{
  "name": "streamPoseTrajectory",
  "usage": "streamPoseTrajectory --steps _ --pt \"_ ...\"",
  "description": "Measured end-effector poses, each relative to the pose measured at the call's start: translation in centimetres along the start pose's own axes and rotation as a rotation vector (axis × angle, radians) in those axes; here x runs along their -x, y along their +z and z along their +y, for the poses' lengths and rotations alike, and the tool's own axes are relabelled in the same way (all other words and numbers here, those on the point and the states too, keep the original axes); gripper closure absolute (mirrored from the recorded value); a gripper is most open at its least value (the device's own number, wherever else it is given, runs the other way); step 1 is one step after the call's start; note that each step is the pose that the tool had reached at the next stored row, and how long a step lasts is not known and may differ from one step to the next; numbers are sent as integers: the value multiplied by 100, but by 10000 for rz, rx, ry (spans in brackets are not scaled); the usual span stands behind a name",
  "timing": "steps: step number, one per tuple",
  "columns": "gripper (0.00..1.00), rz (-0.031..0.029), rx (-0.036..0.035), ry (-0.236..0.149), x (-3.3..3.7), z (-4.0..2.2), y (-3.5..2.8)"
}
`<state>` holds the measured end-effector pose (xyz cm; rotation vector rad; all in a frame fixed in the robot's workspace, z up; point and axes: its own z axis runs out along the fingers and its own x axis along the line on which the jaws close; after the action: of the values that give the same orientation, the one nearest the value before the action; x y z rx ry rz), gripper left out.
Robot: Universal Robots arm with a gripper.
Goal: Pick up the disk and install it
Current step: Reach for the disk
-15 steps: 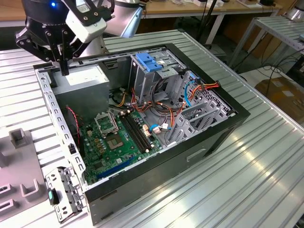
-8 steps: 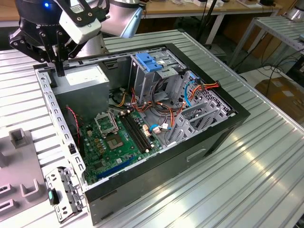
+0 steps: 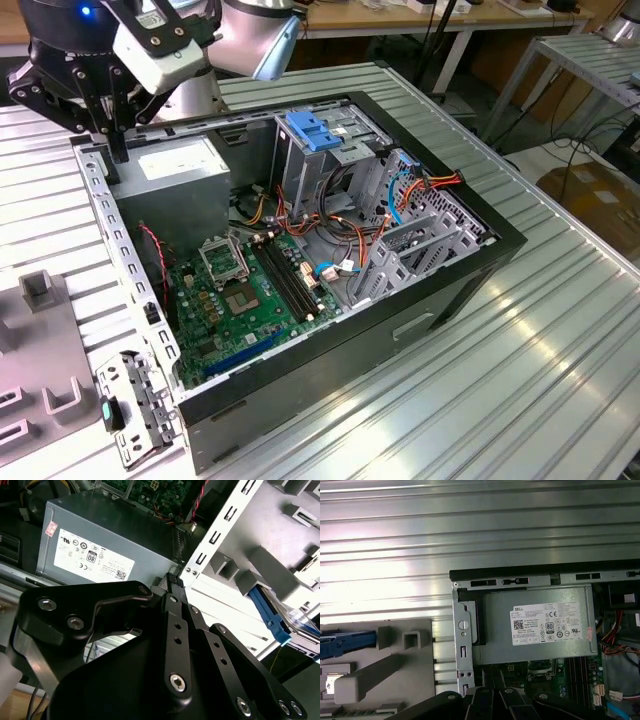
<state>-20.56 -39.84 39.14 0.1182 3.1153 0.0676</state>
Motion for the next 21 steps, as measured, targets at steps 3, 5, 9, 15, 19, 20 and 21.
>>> streamPoseTrajectory --steps 3,5,9,15,19,20,21 --pt "89 3 -1 -1 -38 -3 0" --pt "89 4 -1 0 -59 -5 1" --pt "89 7 -1 0 -101 -8 1" --pt "89 12 -1 0 -165 -13 2" --pt "89 14 -1 1 -206 -16 3" --pt "89 15 -1 1 -215 -17 3" --pt "89 16 -2 1 -224 -17 3"
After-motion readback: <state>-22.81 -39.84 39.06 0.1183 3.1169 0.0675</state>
